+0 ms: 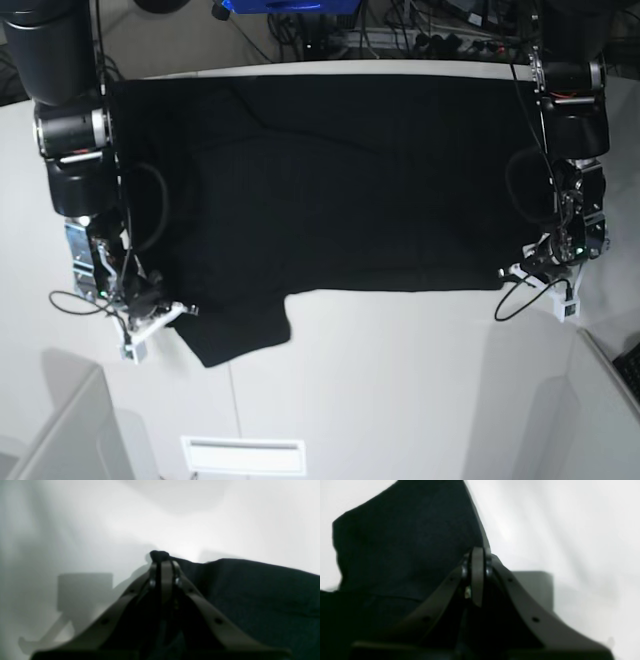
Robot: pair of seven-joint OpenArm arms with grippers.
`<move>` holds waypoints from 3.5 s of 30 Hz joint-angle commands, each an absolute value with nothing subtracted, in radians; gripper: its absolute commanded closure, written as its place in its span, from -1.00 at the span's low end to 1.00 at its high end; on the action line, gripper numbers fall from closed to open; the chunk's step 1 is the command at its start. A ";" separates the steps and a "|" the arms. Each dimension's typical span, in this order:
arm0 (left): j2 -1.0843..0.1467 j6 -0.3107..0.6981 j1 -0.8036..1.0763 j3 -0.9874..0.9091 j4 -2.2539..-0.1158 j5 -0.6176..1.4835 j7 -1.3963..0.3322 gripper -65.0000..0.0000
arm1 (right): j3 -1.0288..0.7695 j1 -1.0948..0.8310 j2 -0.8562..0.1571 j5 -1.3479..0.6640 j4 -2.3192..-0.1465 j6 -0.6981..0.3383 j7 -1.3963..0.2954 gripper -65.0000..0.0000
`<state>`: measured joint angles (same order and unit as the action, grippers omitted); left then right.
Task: Fold the T-shirt properly
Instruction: 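Lift the hem with both grippers and fold it over toward the collar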
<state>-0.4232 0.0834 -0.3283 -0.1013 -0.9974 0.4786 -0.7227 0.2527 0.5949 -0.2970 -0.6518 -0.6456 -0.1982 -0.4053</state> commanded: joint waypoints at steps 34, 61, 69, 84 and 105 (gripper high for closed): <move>-0.458 0.111 -0.128 -0.265 -1.328 0.590 -0.839 1.00 | -0.117 0.371 -0.341 -0.662 -1.196 -0.202 -0.796 1.00; -0.460 0.114 0.081 -0.407 -1.649 0.613 -1.006 1.00 | -0.315 0.073 -0.285 -0.668 -1.547 -0.202 -0.946 1.00; -0.460 0.116 0.117 -0.407 -1.689 0.613 -1.006 1.00 | -0.414 -0.022 -0.285 -0.788 -1.650 -0.202 -0.980 1.00; -0.460 0.116 0.179 -0.407 -1.732 0.613 -1.006 1.00 | -0.556 -0.240 -0.252 -0.932 -1.854 -0.202 -1.003 1.00; -0.496 0.116 0.348 -0.493 -1.844 0.717 -1.007 1.00 | -0.639 -0.377 -0.191 -0.932 -1.971 -0.202 -1.087 1.00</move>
